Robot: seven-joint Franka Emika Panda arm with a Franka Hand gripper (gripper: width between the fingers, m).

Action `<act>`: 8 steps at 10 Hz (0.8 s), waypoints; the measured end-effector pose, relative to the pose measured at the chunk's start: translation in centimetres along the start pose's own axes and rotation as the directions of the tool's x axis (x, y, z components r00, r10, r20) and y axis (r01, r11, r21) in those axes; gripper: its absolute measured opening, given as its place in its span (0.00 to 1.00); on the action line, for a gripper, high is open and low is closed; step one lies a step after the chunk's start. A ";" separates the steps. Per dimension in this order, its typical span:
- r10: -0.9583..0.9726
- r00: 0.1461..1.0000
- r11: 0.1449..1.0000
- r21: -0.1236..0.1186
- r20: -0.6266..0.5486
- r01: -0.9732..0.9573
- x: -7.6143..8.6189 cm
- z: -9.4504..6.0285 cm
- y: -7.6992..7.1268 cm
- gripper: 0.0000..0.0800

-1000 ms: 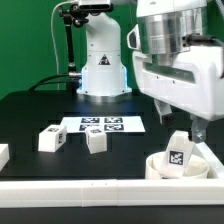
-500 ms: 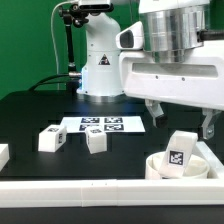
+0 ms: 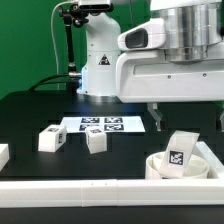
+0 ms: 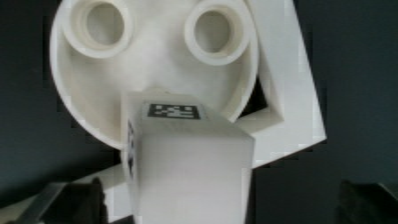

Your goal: Assemble stool

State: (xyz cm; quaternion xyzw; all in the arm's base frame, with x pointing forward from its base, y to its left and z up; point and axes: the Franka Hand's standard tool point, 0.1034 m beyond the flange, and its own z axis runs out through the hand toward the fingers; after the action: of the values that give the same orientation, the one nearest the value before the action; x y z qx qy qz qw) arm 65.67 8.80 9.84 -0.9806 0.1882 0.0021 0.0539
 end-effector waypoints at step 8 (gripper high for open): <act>-0.657 0.754 0.752 -0.075 -0.009 0.655 0.2 0.7 0.8 0.81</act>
Offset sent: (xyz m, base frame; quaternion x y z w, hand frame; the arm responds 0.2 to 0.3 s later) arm 0.0000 0.0000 0.0000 0.0000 0.0000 -0.1296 0.9916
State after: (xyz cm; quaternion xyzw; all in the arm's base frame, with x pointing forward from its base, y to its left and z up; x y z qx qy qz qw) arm 65.56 8.02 9.01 -0.9855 -0.1667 -0.0274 0.0151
